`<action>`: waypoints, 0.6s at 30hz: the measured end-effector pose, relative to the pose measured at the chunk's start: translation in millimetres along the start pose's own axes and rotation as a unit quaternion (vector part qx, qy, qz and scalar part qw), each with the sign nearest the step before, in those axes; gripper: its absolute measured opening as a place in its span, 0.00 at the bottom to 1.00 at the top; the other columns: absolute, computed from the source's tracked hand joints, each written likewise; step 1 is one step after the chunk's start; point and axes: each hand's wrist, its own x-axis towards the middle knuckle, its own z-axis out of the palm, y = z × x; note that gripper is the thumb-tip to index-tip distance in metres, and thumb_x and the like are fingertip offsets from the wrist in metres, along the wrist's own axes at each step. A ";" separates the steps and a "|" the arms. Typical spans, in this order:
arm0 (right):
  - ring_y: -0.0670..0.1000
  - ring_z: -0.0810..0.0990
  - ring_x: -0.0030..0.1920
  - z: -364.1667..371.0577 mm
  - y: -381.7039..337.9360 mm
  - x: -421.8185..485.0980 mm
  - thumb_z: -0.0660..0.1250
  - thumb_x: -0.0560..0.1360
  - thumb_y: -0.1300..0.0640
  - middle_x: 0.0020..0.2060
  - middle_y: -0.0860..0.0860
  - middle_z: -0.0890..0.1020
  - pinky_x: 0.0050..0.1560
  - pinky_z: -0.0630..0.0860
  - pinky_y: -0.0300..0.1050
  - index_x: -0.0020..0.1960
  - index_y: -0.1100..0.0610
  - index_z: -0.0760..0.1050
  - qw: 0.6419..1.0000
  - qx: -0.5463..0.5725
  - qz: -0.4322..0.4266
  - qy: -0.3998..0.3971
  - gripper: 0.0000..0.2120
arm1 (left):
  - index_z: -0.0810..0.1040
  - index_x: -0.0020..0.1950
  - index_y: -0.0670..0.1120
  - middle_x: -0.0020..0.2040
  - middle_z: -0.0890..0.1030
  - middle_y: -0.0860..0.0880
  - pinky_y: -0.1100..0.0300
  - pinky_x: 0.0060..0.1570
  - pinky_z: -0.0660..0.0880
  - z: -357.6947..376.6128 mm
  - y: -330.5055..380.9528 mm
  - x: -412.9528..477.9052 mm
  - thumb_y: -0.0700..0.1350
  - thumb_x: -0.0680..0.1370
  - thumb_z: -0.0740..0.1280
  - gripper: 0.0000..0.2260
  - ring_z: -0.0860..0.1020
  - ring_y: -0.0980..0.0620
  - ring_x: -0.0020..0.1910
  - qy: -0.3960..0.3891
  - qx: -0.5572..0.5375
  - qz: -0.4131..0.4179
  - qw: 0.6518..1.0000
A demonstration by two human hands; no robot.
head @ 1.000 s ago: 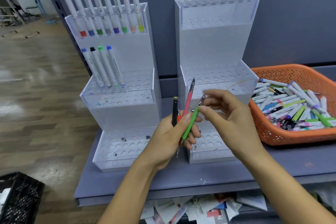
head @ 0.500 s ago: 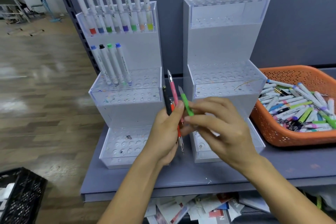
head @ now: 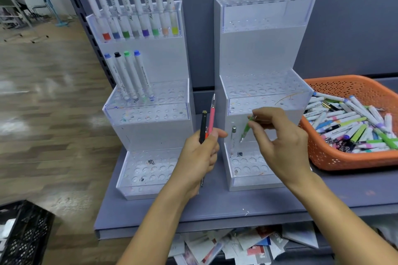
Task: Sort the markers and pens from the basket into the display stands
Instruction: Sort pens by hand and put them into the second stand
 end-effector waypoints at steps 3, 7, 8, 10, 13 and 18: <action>0.48 0.78 0.41 3.4 1.1 0.4 0.69 0.72 0.67 0.39 0.56 0.82 0.42 0.76 0.42 0.48 0.67 0.77 1.000 -0.007 -0.004 -0.001 0.07 | 0.77 0.47 0.46 0.29 0.62 0.53 0.68 0.22 0.56 0.1 -0.8 -1.0 0.45 0.82 0.57 0.10 0.58 0.58 0.23 -0.006 0.005 -0.001 1.000; 0.48 0.78 0.41 2.8 1.2 2.5 0.70 0.72 0.66 0.38 0.56 0.82 0.42 0.76 0.41 0.48 0.67 0.76 1.000 -0.002 0.013 0.001 0.07 | 0.77 0.48 0.46 0.28 0.62 0.53 0.69 0.22 0.57 -0.6 -1.7 -0.9 0.45 0.82 0.57 0.10 0.58 0.59 0.23 -0.012 0.009 -0.002 1.000; 0.48 0.78 0.41 2.4 1.7 2.2 0.69 0.72 0.65 0.39 0.55 0.82 0.43 0.76 0.40 0.48 0.67 0.77 1.000 0.000 0.016 0.001 0.07 | 0.77 0.48 0.46 0.28 0.62 0.54 0.69 0.22 0.57 -1.0 -2.0 -1.1 0.45 0.82 0.57 0.10 0.58 0.59 0.23 -0.013 0.009 -0.002 1.000; 0.47 0.78 0.41 2.2 3.2 0.8 0.69 0.72 0.65 0.39 0.54 0.82 0.43 0.76 0.40 0.49 0.67 0.77 1.000 0.005 0.025 0.003 0.07 | 0.77 0.49 0.46 0.28 0.62 0.54 0.69 0.22 0.57 -1.3 -2.8 -1.2 0.45 0.82 0.57 0.10 0.58 0.59 0.23 -0.014 0.008 -0.003 1.000; 0.47 0.79 0.39 4.7 4.4 -3.3 0.69 0.72 0.64 0.39 0.53 0.82 0.42 0.76 0.40 0.48 0.66 0.77 1.000 0.009 0.026 -0.001 0.06 | 0.77 0.49 0.46 0.28 0.62 0.54 0.69 0.22 0.57 -1.4 -3.7 -0.8 0.45 0.82 0.57 0.10 0.58 0.59 0.23 -0.017 0.006 -0.004 1.000; 0.50 0.79 0.34 14.0 11.2 -15.9 0.70 0.71 0.60 0.37 0.51 0.82 0.36 0.75 0.45 0.47 0.62 0.78 0.997 -0.034 0.008 -0.070 0.06 | 0.77 0.49 0.46 0.27 0.63 0.56 0.69 0.22 0.56 -2.1 -4.9 0.0 0.45 0.82 0.57 0.10 0.58 0.59 0.23 -0.022 0.003 -0.005 1.000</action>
